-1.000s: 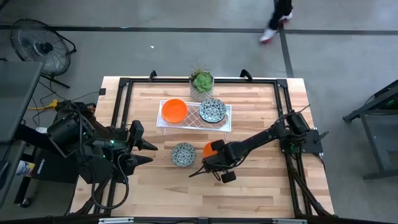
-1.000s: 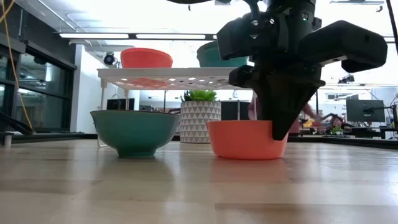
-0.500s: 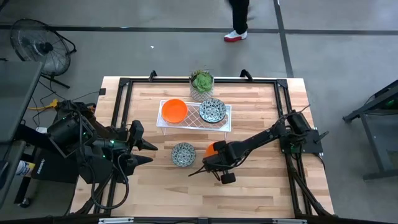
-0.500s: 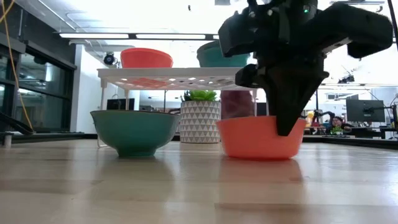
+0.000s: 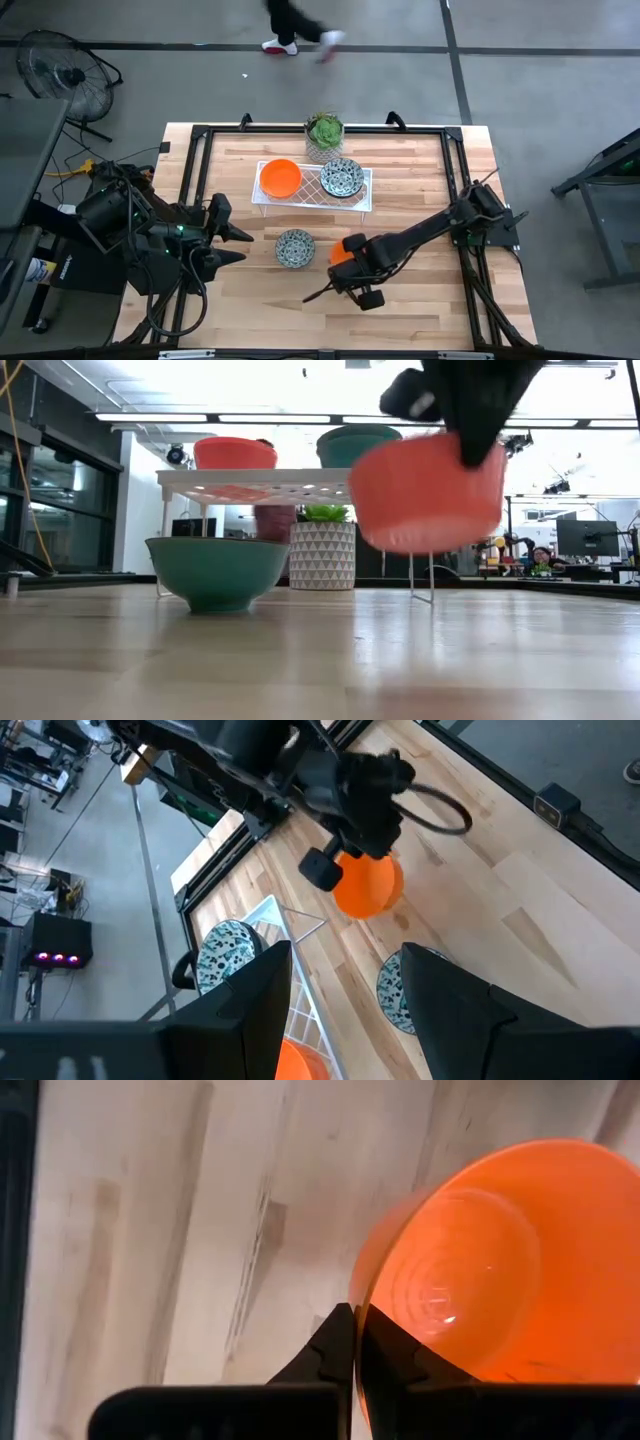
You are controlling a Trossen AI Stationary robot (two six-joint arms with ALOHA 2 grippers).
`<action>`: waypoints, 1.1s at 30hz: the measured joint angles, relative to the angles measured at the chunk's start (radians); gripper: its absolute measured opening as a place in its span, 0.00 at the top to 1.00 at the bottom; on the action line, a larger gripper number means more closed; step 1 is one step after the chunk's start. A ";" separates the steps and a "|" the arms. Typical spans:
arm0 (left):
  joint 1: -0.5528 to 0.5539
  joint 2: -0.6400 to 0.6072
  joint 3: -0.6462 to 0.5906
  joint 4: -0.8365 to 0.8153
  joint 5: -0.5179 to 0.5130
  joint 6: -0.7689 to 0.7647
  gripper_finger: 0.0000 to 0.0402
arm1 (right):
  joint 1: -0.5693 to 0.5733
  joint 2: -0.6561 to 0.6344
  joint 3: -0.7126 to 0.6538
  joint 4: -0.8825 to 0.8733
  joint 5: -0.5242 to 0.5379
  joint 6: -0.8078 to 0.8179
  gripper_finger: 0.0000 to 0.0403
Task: Pick & Place Mini bowls
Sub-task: Stack the orange bowl on the orange bowl on the shelf
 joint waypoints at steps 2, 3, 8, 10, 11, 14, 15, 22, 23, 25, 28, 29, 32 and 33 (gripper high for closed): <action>0.000 0.000 0.000 0.000 0.000 0.000 0.54 | 0.006 0.000 0.050 -0.044 0.011 0.000 1.00; 0.000 0.000 0.000 0.000 0.000 0.000 0.54 | 0.008 0.000 0.079 -0.070 0.022 0.000 1.00; 0.000 0.000 0.000 0.000 0.001 0.000 0.54 | 0.011 0.000 0.220 -0.169 0.085 -0.001 1.00; 0.000 0.000 0.000 0.000 0.001 0.000 0.54 | 0.008 0.000 0.277 -0.199 0.120 -0.004 1.00; 0.000 0.000 0.000 0.000 0.001 0.000 0.54 | 0.005 0.000 0.305 -0.213 0.134 -0.011 1.00; 0.000 0.000 0.000 0.000 0.001 0.000 0.54 | -0.008 0.000 0.381 -0.250 0.165 -0.035 1.00; 0.000 0.000 0.000 0.000 0.001 0.000 0.54 | -0.014 0.000 0.405 -0.257 0.174 -0.046 1.00; 0.000 0.000 0.000 0.000 0.000 -0.003 0.54 | -0.072 0.000 0.532 -0.290 0.196 -0.148 1.00; 0.000 0.000 0.000 0.000 0.000 -0.006 0.54 | -0.082 0.000 0.545 -0.292 0.194 -0.161 1.00; 0.000 0.000 0.000 0.000 -0.001 -0.011 0.54 | -0.098 0.000 0.568 -0.293 0.187 -0.189 1.00; 0.000 0.000 0.000 0.000 -0.027 -0.028 0.54 | -0.116 0.000 0.596 -0.298 0.181 -0.234 1.00; 0.000 0.000 0.000 0.000 -0.040 -0.036 0.54 | -0.121 0.000 0.605 -0.299 0.171 -0.249 1.00; 0.001 0.000 0.000 0.000 -0.074 -0.043 0.54 | -0.133 0.000 0.627 -0.309 0.128 -0.284 1.00; 0.002 0.000 0.000 0.000 -0.087 -0.032 0.54 | -0.135 0.000 0.634 -0.310 0.116 -0.295 1.00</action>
